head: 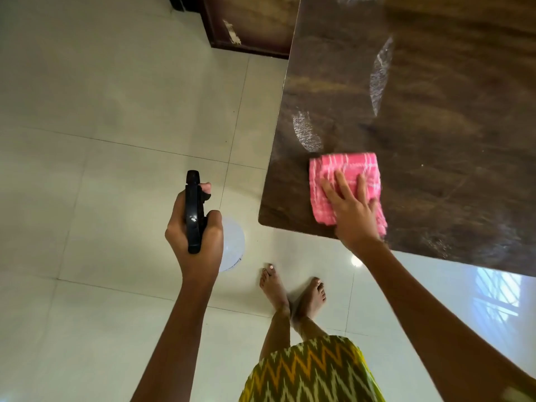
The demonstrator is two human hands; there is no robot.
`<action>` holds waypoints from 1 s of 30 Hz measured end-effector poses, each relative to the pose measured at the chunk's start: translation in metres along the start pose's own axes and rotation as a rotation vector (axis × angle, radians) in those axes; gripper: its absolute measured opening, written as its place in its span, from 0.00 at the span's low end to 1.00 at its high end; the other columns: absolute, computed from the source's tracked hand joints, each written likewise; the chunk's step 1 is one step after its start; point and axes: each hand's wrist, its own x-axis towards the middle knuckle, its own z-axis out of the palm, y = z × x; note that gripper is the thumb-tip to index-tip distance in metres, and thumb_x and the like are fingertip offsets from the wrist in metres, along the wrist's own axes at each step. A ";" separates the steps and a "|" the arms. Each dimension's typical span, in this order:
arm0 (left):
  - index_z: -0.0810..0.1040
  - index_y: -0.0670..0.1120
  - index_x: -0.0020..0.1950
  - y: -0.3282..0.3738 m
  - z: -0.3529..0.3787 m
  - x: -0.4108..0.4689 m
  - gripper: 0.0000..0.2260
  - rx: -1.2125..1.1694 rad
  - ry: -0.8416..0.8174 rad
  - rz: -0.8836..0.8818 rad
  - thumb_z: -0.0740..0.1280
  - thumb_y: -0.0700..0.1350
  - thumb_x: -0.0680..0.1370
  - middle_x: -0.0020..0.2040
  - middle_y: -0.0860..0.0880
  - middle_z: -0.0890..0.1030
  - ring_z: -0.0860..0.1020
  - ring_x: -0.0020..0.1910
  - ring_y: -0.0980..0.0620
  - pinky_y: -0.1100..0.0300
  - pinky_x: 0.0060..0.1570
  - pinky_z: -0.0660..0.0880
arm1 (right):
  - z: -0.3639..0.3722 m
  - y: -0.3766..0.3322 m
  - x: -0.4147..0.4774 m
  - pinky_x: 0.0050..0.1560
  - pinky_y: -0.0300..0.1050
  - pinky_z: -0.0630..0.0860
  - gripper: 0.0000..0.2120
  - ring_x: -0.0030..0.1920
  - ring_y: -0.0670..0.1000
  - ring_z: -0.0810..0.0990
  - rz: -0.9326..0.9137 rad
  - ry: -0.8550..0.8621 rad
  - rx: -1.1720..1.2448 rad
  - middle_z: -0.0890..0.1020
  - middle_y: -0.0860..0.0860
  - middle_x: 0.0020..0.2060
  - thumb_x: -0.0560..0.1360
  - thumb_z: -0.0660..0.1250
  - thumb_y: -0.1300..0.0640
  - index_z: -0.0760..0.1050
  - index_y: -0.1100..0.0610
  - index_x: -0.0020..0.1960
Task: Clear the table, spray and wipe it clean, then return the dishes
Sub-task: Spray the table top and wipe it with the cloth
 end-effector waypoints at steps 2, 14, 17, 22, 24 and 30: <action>0.75 0.35 0.54 0.002 0.001 0.000 0.17 0.004 -0.001 0.023 0.59 0.23 0.70 0.50 0.43 0.78 0.76 0.37 0.68 0.77 0.38 0.71 | -0.009 -0.041 0.039 0.65 0.76 0.49 0.43 0.73 0.67 0.37 0.045 0.018 0.053 0.41 0.51 0.76 0.74 0.62 0.67 0.40 0.43 0.75; 0.73 0.47 0.56 0.020 0.046 0.005 0.14 -0.075 -0.078 0.234 0.63 0.36 0.72 0.51 0.58 0.77 0.76 0.52 0.64 0.73 0.55 0.68 | 0.013 0.044 -0.039 0.59 0.79 0.59 0.48 0.73 0.67 0.47 0.021 0.006 0.006 0.54 0.53 0.75 0.66 0.73 0.67 0.50 0.47 0.75; 0.71 0.53 0.56 0.020 0.063 0.010 0.12 -0.101 -0.115 0.311 0.64 0.42 0.74 0.51 0.66 0.76 0.76 0.53 0.64 0.72 0.56 0.68 | -0.010 0.054 0.006 0.65 0.76 0.53 0.45 0.73 0.66 0.37 0.246 -0.002 0.103 0.42 0.50 0.76 0.72 0.65 0.66 0.40 0.42 0.75; 0.70 0.56 0.55 0.012 0.082 0.015 0.09 -0.108 -0.184 0.341 0.61 0.50 0.76 0.48 0.71 0.76 0.75 0.50 0.68 0.75 0.53 0.67 | -0.023 0.000 0.065 0.65 0.75 0.47 0.42 0.73 0.67 0.36 0.105 0.033 0.088 0.40 0.50 0.76 0.74 0.62 0.66 0.41 0.43 0.75; 0.70 0.53 0.57 0.009 0.084 0.016 0.10 -0.091 -0.223 0.353 0.61 0.52 0.76 0.48 0.71 0.75 0.74 0.50 0.70 0.75 0.53 0.67 | -0.011 -0.001 0.042 0.66 0.74 0.46 0.41 0.72 0.66 0.34 -0.029 0.014 0.012 0.38 0.51 0.76 0.75 0.62 0.64 0.38 0.44 0.75; 0.71 0.50 0.59 0.000 0.088 0.018 0.16 -0.061 -0.266 0.335 0.63 0.57 0.75 0.51 0.71 0.75 0.78 0.53 0.59 0.68 0.56 0.72 | 0.014 0.075 -0.041 0.56 0.80 0.61 0.48 0.72 0.70 0.50 0.114 -0.016 0.033 0.56 0.53 0.75 0.65 0.68 0.72 0.51 0.43 0.74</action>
